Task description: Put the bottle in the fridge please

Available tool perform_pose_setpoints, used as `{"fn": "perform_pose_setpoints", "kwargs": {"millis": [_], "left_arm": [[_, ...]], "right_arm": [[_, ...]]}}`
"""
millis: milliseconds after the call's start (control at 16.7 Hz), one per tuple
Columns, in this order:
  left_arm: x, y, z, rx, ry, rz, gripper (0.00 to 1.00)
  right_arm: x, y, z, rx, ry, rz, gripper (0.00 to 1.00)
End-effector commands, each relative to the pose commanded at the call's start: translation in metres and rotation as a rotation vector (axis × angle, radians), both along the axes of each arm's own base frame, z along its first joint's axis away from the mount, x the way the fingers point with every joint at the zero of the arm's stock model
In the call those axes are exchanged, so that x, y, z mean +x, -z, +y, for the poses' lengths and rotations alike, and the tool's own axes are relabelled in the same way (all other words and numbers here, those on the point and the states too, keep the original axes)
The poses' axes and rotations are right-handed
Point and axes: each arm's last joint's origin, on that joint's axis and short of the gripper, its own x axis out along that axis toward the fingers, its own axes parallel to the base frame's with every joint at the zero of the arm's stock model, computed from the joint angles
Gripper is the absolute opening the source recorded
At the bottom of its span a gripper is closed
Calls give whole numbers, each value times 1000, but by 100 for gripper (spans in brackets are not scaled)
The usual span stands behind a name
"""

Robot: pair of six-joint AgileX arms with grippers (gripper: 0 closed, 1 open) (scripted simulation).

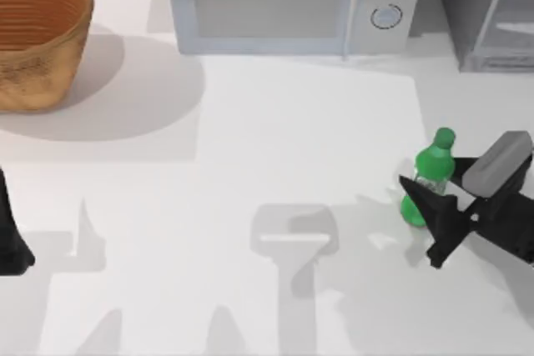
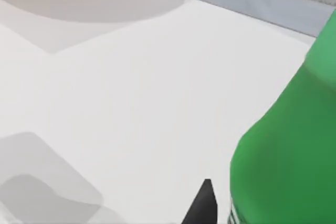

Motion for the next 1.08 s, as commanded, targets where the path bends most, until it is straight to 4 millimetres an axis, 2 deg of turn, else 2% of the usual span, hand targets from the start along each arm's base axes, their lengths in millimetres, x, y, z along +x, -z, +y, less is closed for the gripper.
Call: {"fn": "perform_pose_setpoints", "kwargs": {"millis": [300, 420, 660, 900, 1080], "left_arm": [[0, 0, 0, 0, 0, 0, 100], [0, 0, 0, 0, 0, 0, 100], [0, 0, 0, 0, 0, 0, 100], [0, 0, 0, 0, 0, 0, 100], [0, 0, 0, 0, 0, 0, 100]], "right_arm": [[0, 0, -1, 0, 2, 0, 1], [3, -5, -9, -4, 5, -11, 1], [8, -21, -45, -9, 8, 10, 1], [3, -39, -84, 3, 3, 30, 1], [-1, -50, -100, 1, 2, 3, 1]]}}
